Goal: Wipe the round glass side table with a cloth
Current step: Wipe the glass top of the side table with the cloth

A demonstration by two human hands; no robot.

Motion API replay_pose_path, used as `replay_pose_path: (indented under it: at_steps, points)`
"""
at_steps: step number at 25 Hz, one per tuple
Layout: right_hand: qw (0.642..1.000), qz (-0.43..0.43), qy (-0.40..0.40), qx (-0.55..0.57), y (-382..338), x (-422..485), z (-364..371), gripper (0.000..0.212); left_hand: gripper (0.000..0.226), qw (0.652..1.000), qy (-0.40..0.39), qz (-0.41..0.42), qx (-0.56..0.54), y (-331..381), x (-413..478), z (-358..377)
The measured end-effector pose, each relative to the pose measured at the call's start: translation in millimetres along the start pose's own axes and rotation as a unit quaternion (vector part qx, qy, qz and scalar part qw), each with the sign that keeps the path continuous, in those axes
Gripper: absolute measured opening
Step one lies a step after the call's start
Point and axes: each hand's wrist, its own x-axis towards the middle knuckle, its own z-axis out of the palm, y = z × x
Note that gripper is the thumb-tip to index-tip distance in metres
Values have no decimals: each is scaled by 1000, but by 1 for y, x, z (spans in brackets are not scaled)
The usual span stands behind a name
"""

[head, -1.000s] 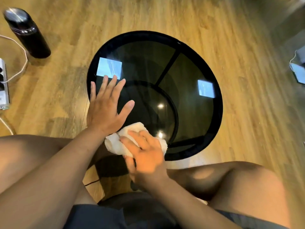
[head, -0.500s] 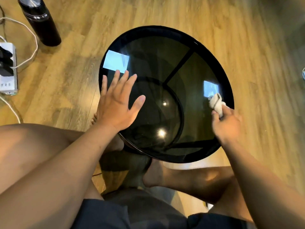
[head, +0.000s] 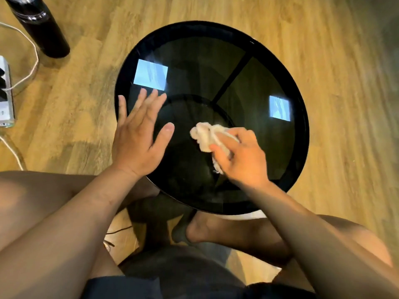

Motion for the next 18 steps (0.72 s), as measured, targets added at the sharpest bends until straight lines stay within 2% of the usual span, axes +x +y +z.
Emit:
replay_pose_path:
  at_steps: [4, 6, 8, 10, 14, 16, 18]
  points:
    - [973, 211, 5, -93, 143, 32, -40, 39, 59, 999, 4, -5, 35, -2, 1, 3]
    - [951, 292, 5, -102, 163, 45, -47, 42, 62, 999, 4, -7, 39, -2, 2, 4]
    - [943, 316, 5, -102, 144, 51, -38, 45, 66, 1000, 6, -5, 29, -2, 1, 5]
    - [959, 268, 20, -95, 92, 48, -29, 44, 68, 1000, 14, -2, 17, -3, 1, 4]
    - [995, 86, 30, -50, -51, 18, 10, 33, 67, 999, 21, -8, -30, -1, 1, 3]
    - [1000, -11, 4, -10, -114, 8, 28, 34, 64, 996, 36, -14, -83, 1, 1, 0]
    - [994, -93, -48, 19, -126, 9, 28, 37, 63, 991, 40, -25, -125, 1, 1, -4]
